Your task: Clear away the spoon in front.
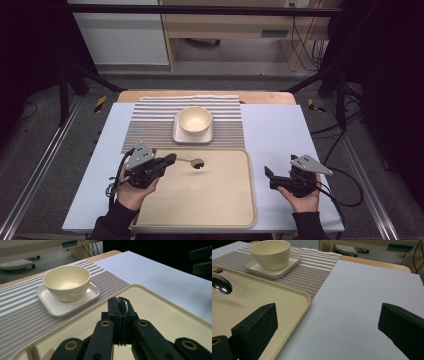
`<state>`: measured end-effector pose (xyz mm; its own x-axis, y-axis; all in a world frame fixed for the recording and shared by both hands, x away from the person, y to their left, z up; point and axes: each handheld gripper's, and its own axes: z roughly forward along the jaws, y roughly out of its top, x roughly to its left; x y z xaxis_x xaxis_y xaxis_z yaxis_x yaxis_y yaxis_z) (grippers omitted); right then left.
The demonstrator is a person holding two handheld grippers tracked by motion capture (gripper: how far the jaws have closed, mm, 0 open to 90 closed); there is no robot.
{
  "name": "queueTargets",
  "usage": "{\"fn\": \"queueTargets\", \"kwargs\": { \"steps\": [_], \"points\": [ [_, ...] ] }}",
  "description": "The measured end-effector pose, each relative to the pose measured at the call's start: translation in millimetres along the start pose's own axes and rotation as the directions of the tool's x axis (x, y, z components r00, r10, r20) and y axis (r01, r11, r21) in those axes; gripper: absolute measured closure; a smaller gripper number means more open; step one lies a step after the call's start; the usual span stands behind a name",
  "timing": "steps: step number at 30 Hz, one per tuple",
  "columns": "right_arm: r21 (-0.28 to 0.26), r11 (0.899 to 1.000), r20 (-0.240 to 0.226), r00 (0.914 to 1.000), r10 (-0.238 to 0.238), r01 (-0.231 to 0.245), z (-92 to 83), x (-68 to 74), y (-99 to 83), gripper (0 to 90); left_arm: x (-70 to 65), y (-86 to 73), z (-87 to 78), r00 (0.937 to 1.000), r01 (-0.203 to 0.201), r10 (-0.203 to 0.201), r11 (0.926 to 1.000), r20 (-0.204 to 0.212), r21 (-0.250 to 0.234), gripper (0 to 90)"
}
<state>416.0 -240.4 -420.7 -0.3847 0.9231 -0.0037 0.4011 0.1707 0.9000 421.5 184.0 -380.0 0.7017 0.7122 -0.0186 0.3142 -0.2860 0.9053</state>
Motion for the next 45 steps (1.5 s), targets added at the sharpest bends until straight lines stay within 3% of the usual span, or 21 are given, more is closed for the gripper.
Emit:
{"fn": "queueTargets", "kwargs": {
  "steps": [11, 24, 32, 45],
  "points": [
    [0.000, 1.000, -0.004, 1.0000, 0.005, -0.005, -0.8, 0.5, 0.1, 2.7, -22.7, -7.9, -2.4, 0.9990, -0.009, 0.008, 0.9999, 0.044, 0.014, 88.8],
    [0.000, 1.000, -0.003, 1.0000, 0.003, -0.003, -0.6, 1.2, 0.1, 2.7, -38.1, -17.9, 6.1, 0.9964, -0.013, 0.008, 0.9984, 0.084, 0.055, 88.8],
    [0.003, 1.000, -0.003, 1.0000, 0.002, -0.002, 0.1, 1.4, 0.0, 2.7, -34.0, -19.7, 7.2, 0.9968, 0.008, -0.012, 0.9987, 0.079, 0.050, 88.1],
    [0.006, 1.000, -0.004, 1.0000, 0.000, 0.000, 0.9, 1.9, -0.4, 2.8, -15.0, -28.8, 14.6, 0.9984, 0.054, -0.055, 0.9969, 0.015, 0.057, 80.8]
  ]
}}
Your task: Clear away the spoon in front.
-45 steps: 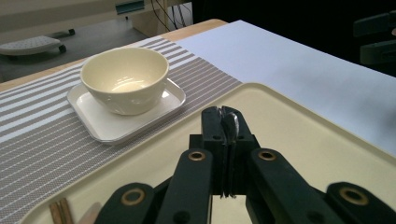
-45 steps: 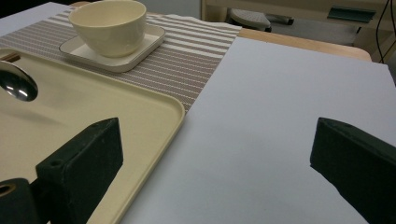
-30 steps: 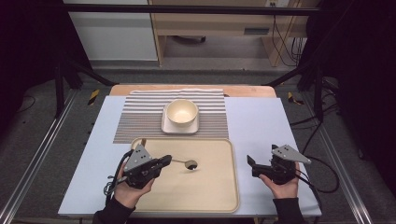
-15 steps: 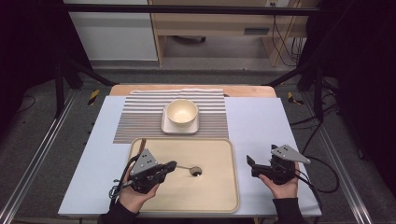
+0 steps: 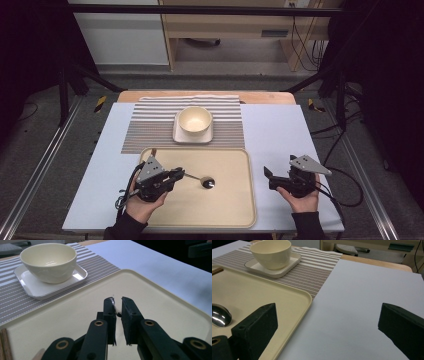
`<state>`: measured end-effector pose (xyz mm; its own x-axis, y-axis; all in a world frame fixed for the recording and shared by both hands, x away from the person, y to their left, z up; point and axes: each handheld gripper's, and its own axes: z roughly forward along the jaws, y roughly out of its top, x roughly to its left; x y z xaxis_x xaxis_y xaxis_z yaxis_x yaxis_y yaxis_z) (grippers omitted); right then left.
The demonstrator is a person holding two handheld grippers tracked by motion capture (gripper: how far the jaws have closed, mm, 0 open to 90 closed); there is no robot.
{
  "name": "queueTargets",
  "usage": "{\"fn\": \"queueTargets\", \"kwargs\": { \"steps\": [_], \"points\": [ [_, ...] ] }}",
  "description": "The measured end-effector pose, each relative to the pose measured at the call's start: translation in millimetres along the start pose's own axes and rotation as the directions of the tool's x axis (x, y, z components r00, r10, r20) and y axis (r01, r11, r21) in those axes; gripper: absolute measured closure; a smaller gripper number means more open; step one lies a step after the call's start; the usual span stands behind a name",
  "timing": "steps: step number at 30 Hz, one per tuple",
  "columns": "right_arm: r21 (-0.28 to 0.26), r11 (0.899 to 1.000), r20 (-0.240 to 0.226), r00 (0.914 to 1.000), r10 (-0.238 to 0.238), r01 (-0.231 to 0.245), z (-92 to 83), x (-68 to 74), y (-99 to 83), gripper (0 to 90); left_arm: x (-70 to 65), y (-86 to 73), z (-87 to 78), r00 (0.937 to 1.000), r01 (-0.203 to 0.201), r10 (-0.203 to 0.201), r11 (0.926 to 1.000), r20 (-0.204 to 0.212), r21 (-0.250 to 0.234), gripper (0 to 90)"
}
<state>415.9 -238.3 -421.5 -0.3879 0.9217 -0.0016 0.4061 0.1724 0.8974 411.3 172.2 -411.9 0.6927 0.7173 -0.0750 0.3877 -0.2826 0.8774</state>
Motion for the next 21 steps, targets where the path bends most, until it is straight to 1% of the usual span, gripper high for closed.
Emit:
{"fn": "queueTargets", "kwargs": {
  "steps": [3, 11, 14, 16, 18, 21],
  "points": [
    [0.002, 1.000, -0.001, 1.0000, -0.001, 0.001, 0.3, 0.1, -0.1, 2.8, 4.3, -2.6, 2.9, 0.9997, 0.003, -0.003, 1.0000, -0.022, 0.003, 78.1],
    [0.005, 1.000, -0.003, 1.0000, 0.001, -0.001, 1.0, 0.8, -0.3, 2.8, 15.6, -8.1, 10.2, 0.9976, 0.023, -0.022, 0.9996, -0.065, 0.019, 72.0],
    [0.006, 1.000, -0.003, 1.0000, -0.002, 0.002, 1.5, 0.9, -0.4, 2.9, 19.6, -10.5, 13.4, 0.9961, 0.026, -0.024, 0.9992, -0.085, 0.030, 72.6],
    [0.006, 1.000, -0.004, 1.0000, -0.003, 0.003, 1.7, 1.0, -0.5, 2.8, 22.0, -12.2, 15.4, 0.9956, 0.035, -0.032, 0.9988, -0.088, 0.036, 72.4],
    [0.005, 1.000, -0.004, 1.0000, -0.003, 0.003, 1.8, 1.0, -0.5, 2.9, 24.5, -13.3, 16.9, 0.9949, 0.032, -0.028, 0.9984, -0.097, 0.046, 72.8],
    [0.007, 1.000, -0.004, 1.0000, -0.004, 0.004, 1.9, 1.1, -0.6, 2.9, 28.2, -15.9, 20.2, 0.9938, 0.046, -0.040, 0.9975, -0.103, 0.053, 73.3]
  ]
}}
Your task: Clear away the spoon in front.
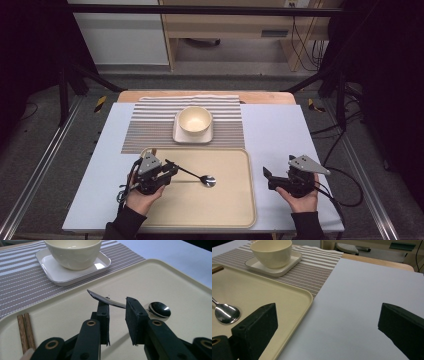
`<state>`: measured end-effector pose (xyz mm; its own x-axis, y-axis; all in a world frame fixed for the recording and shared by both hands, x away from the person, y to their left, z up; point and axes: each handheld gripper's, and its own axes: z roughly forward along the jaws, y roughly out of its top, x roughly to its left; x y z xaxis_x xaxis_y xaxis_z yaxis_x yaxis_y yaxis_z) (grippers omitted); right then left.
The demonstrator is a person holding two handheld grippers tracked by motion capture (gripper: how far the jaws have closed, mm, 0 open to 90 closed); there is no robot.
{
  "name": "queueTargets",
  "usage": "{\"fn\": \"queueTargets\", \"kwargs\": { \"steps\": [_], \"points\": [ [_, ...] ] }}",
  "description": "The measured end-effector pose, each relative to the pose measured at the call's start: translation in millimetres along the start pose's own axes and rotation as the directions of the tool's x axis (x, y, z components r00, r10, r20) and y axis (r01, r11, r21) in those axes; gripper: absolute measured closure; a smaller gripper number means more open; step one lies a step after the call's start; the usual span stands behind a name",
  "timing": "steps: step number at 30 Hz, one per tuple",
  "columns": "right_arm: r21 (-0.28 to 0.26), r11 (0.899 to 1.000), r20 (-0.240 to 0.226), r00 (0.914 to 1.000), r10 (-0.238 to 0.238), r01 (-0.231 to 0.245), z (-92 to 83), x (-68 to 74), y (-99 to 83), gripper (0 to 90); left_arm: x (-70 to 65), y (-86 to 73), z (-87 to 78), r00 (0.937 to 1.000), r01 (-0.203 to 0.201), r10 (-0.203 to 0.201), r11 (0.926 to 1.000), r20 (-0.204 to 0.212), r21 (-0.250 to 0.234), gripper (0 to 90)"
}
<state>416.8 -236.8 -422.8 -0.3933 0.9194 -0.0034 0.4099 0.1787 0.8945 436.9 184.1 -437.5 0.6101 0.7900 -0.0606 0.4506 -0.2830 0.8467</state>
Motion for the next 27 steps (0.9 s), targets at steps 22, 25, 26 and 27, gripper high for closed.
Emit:
{"fn": "queueTargets", "kwargs": {
  "steps": [22, 25, 26, 27],
  "points": [
    [0.009, 1.000, -0.006, 1.0000, 0.005, -0.004, 0.9, 0.5, -0.4, 2.8, -6.3, -1.3, 14.1, 0.9986, -0.025, 0.028, 0.9973, -0.045, 0.070, 89.9],
    [0.008, 1.000, -0.004, 1.0000, 0.002, -0.002, 1.4, 0.4, -0.5, 2.8, -13.6, 3.8, 19.9, 0.9987, -0.041, 0.043, 0.9970, -0.026, 0.066, 89.9],
    [0.007, 1.000, -0.004, 1.0000, 0.001, -0.001, 1.7, 0.5, -0.6, 2.8, -16.2, 6.1, 22.6, 0.9988, -0.046, 0.047, 0.9966, -0.014, 0.068, 89.8],
    [0.009, 1.000, -0.004, 1.0000, 0.001, -0.001, 2.0, 0.5, -0.7, 2.8, -19.6, 8.3, 25.8, 0.9987, -0.049, 0.050, 0.9967, -0.009, 0.064, 89.9]
  ]
}}
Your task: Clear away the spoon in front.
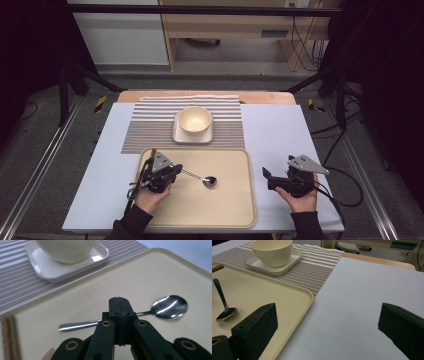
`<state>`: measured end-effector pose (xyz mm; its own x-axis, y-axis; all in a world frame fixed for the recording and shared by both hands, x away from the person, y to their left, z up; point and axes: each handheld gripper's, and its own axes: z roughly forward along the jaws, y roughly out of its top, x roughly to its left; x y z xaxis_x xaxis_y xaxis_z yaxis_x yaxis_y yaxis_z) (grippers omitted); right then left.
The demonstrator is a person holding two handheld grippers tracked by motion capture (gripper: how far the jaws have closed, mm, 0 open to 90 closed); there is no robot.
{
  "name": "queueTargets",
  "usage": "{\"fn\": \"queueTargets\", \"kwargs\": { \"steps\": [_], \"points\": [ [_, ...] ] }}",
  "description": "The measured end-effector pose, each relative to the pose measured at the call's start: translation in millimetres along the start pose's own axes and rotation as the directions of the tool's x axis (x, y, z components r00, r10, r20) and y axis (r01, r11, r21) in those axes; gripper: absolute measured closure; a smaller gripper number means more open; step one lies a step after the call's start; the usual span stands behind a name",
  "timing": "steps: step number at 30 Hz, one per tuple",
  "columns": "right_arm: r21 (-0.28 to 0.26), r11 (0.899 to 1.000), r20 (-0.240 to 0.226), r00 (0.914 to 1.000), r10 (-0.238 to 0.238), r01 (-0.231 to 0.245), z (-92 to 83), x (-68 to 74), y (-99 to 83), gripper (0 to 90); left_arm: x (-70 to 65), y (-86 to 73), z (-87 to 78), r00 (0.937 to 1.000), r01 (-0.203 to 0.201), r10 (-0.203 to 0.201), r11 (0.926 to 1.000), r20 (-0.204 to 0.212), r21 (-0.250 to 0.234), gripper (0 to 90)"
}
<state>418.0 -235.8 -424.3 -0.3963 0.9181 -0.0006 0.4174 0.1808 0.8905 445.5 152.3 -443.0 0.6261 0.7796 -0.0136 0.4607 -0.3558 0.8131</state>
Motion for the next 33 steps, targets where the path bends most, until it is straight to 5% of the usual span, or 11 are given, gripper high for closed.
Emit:
{"fn": "queueTargets", "kwargs": {
  "steps": [3, 19, 33],
  "points": [
    [0.006, 1.000, 0.001, 1.0000, -0.003, 0.003, 0.9, 0.3, -0.3, 2.8, -8.6, 6.2, 9.6, 0.9996, -0.029, 0.029, 0.9995, 0.006, 0.011, 89.9],
    [0.006, 1.000, -0.001, 1.0000, -0.003, 0.003, 0.8, -0.1, -0.1, 2.9, -38.5, 14.1, 63.1, 0.9979, -0.049, 0.044, 0.9934, 0.048, 0.103, 89.9],
    [-0.001, 1.000, 0.000, 1.0000, 0.002, -0.002, -0.4, -0.3, 0.3, 3.0, -39.2, 8.0, 62.7, 0.9939, -0.092, 0.081, 0.9824, 0.075, 0.162, 89.9]
  ]
}}
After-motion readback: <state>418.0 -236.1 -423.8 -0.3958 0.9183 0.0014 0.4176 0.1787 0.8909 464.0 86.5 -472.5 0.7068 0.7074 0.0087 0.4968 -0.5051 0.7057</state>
